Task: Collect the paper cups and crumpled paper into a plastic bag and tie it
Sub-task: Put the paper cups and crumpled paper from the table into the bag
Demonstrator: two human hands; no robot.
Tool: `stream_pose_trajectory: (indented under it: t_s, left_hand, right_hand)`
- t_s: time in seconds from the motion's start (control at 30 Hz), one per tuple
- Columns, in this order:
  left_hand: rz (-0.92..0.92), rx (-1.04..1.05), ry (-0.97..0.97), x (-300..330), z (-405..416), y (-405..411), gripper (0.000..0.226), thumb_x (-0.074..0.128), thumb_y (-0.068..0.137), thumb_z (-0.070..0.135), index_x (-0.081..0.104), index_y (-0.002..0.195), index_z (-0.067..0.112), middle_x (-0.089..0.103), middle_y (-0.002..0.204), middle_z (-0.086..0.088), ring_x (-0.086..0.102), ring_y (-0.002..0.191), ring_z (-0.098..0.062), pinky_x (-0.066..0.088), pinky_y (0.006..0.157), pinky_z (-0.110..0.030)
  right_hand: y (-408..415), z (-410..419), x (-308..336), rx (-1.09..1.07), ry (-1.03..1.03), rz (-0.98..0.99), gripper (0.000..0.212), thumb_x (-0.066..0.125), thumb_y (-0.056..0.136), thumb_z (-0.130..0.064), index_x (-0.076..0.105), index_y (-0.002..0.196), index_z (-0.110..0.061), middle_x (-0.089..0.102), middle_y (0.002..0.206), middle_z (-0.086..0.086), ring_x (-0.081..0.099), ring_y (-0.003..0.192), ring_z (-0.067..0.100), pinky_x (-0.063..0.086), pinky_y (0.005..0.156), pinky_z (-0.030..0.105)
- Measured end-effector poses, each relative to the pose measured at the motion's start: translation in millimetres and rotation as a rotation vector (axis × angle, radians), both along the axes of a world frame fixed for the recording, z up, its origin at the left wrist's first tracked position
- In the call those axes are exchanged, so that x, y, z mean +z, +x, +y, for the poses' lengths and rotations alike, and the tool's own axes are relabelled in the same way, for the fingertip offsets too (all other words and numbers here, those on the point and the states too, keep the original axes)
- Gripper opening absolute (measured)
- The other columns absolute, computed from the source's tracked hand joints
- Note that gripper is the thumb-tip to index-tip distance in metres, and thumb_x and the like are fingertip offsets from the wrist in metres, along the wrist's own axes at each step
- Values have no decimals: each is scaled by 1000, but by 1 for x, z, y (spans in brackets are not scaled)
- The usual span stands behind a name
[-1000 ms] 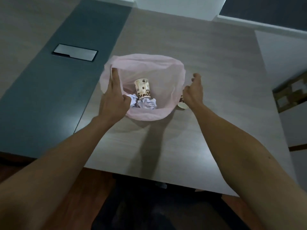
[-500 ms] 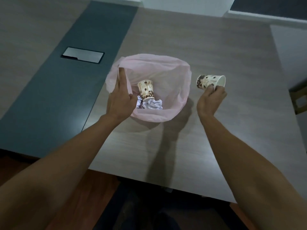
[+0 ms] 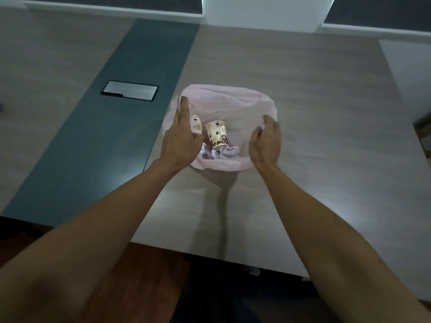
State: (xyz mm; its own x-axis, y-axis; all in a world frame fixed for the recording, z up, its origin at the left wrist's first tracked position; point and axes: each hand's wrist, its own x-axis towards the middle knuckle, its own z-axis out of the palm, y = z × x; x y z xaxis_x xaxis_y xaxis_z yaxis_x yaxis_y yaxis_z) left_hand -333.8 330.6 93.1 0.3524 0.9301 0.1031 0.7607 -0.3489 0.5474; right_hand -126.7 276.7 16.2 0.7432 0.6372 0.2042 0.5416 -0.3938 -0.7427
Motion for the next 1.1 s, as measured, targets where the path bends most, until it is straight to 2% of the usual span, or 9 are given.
stream_pose_trajectory:
  t_s: [0.07, 0.17, 0.23, 0.3, 0.43, 0.53, 0.73, 0.93, 1.1]
  left_hand:
    - [12, -3, 13, -5, 2, -12, 93, 60, 91, 14, 0, 162, 20, 30, 163, -11, 57, 112, -41, 42, 82, -40]
    - [32, -4, 18, -11, 5, -35, 95, 58, 88, 10, -1, 161, 24, 41, 153, -13, 57, 99, -39, 45, 78, -41]
    - [59, 1, 8, -12, 4, -50, 95, 58, 89, 9, -1, 161, 25, 45, 148, -15, 54, 89, -33, 48, 80, -45]
    - [79, -3, -6, -10, 6, -61, 95, 59, 90, 9, -2, 161, 25, 46, 147, -15, 55, 91, -33, 50, 84, -49]
    - [49, -21, -17, -3, 13, -72, 99, 61, 88, 11, -5, 159, 31, 43, 152, -13, 59, 107, -43, 52, 92, -57]
    - [0, -75, -15, 4, 11, -67, 102, 63, 88, 13, -7, 159, 33, 43, 152, -12, 60, 107, -40, 53, 92, -57]
    - [-20, -181, -8, 22, -16, -25, 99, 55, 84, 9, -4, 161, 28, 30, 161, -11, 59, 98, -44, 54, 83, -52]
    - [-48, -290, 1, 32, -57, 47, 100, 56, 83, 10, -4, 162, 22, 26, 163, -11, 59, 102, -44, 50, 81, -44]
    - [-52, -345, 19, 36, -90, 120, 101, 56, 81, 10, -4, 162, 20, 25, 164, -11, 59, 104, -45, 48, 80, -44]
  right_hand:
    - [17, 3, -1, -157, -113, -47, 64, 58, 93, -34, 37, 149, -11, 43, 147, 16, 44, 133, 36, 37, 106, 49]
    - [36, 19, -5, -189, -239, 261, 93, 64, 89, -55, 18, 157, -11, 31, 159, 15, 36, 143, 37, 33, 112, 53]
    - [41, 29, -10, -138, -234, 407, 73, 65, 90, -51, 43, 144, -7, 54, 142, 18, 55, 127, 36, 46, 101, 45]
    - [40, 34, -11, -155, -160, 398, 46, 57, 94, -44, 65, 118, -5, 69, 117, 20, 66, 108, 35, 53, 89, 40]
    - [29, 24, 14, -165, -55, 347, 40, 45, 96, -42, 70, 98, -11, 73, 94, 13, 70, 88, 32, 57, 83, 40]
    - [36, 2, 41, -155, -46, 279, 41, 42, 93, -45, 69, 92, -13, 73, 83, 9, 71, 79, 30, 60, 79, 42]
    - [67, -58, 87, -208, -21, 164, 37, 44, 97, -40, 68, 94, -13, 72, 92, 10, 70, 85, 31, 58, 80, 40]
    - [116, -129, 109, -291, -51, 122, 35, 45, 103, -34, 68, 100, -8, 68, 98, 9, 65, 94, 30, 40, 74, 28]
    - [173, -180, 118, -325, -41, 101, 34, 42, 106, -32, 66, 102, -8, 62, 91, 3, 60, 82, 22, 40, 71, 28]
